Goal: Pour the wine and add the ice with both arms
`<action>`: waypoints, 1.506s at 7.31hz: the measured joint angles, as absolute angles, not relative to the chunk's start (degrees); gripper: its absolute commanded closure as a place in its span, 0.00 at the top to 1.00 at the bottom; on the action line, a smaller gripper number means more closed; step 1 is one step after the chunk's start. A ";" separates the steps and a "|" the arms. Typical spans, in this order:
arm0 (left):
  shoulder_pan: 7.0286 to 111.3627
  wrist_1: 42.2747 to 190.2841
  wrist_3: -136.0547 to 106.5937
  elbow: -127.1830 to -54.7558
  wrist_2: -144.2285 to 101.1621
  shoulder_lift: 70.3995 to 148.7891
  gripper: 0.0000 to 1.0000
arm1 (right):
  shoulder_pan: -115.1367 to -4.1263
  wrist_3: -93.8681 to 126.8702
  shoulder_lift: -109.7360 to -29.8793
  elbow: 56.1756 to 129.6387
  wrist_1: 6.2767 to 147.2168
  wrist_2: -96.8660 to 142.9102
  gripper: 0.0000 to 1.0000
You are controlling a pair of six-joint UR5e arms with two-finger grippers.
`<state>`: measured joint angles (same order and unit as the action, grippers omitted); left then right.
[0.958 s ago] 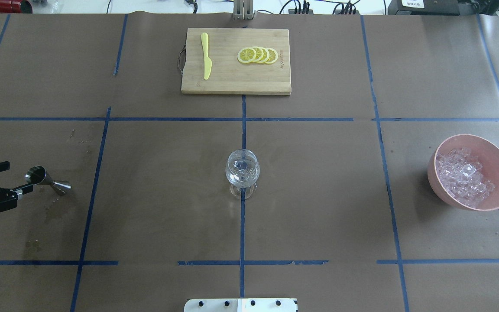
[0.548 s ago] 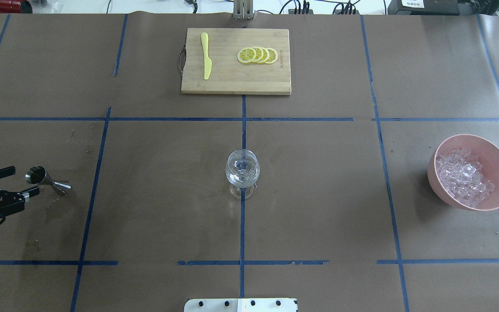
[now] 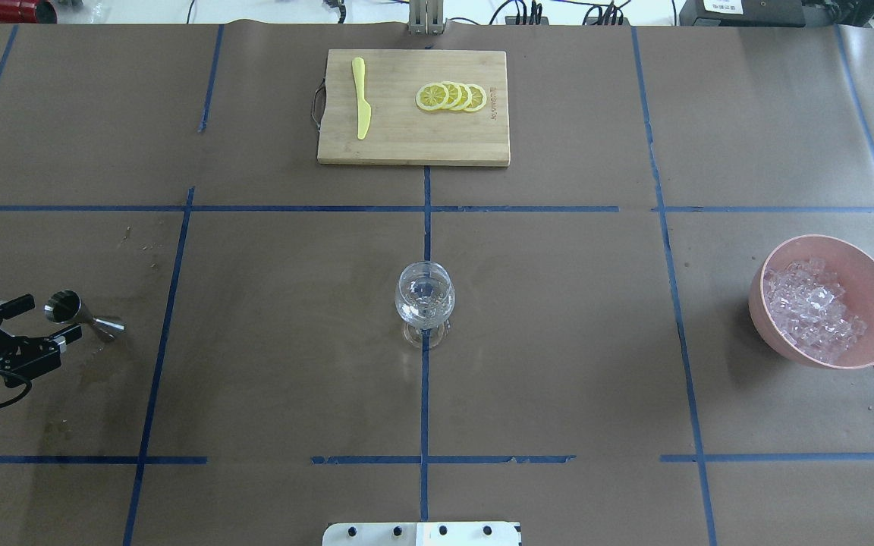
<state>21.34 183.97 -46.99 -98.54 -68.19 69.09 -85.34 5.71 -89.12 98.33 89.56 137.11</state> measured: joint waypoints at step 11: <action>7.08 184.30 -52.48 -84.73 -32.83 77.96 0.99 | -85.34 5.64 -89.50 98.29 89.57 137.11 1.00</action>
<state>7.08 184.30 -52.48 -84.73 -32.83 77.96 -85.34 5.64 -89.50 98.29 89.57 137.11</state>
